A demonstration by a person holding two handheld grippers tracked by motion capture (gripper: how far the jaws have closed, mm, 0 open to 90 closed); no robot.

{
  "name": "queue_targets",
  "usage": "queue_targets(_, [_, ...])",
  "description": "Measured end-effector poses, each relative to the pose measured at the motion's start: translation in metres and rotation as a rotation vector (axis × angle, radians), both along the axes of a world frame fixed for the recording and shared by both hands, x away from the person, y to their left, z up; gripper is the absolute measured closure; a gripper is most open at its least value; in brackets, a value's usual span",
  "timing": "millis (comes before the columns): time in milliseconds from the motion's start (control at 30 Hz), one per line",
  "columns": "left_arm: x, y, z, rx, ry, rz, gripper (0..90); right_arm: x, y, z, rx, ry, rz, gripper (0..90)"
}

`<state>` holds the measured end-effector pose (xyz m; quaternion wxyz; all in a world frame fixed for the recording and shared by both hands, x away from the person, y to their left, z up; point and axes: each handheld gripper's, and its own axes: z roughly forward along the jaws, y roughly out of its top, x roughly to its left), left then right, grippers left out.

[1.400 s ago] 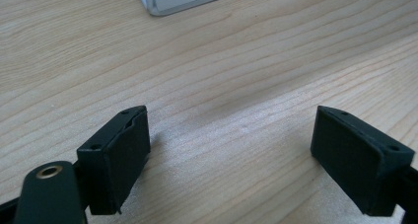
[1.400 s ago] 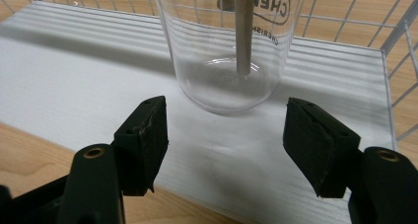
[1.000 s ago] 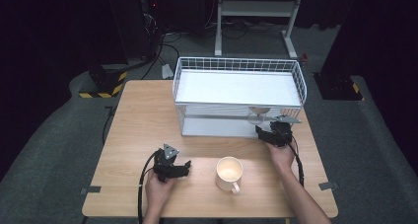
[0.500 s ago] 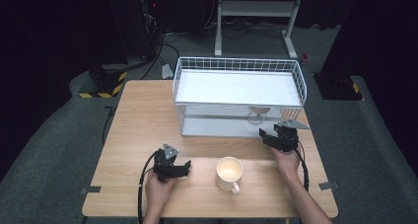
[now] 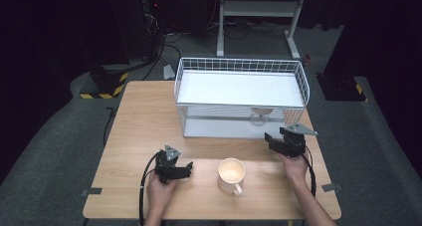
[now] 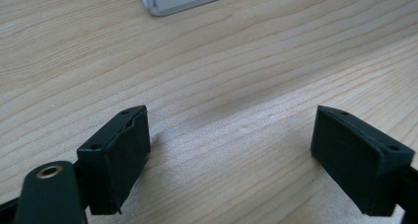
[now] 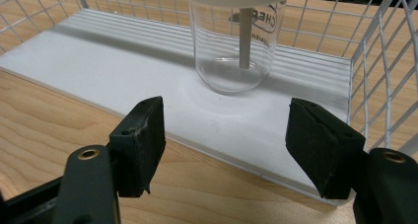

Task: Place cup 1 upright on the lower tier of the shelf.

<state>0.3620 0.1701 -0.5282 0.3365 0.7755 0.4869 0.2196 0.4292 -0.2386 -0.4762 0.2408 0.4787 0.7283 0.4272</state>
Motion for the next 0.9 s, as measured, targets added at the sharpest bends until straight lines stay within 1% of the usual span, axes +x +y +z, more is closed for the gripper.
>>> queue_targets(167, [0.0, 0.0, 0.0, 0.0, 0.0, 0.0, 15.5, -0.004, -0.002, 0.001, 0.008, -0.002, 0.005, 31.2])
queue_targets(433, [0.0, 0.0, 0.0, 0.0, 0.0, 0.0, 15.6, -0.014, -0.008, -0.001, 0.025, -0.005, 0.005, 31.3])
queue_targets(667, [0.0, 0.0, 0.0, 0.0, 0.0, 0.0, 15.6, -0.019, -0.01, -0.003, 0.028, -0.003, 0.01, 31.3])
queue_targets(767, [0.0, 0.0, 0.0, 0.0, 0.0, 0.0, 15.6, -0.022, -0.011, -0.005, 0.021, 0.001, 0.026, 31.5])
queue_targets(900, [0.0, 0.0, 0.0, 0.0, 0.0, 0.0, 15.6, -0.026, -0.013, -0.007, 0.02, 0.006, 0.027, 31.6])
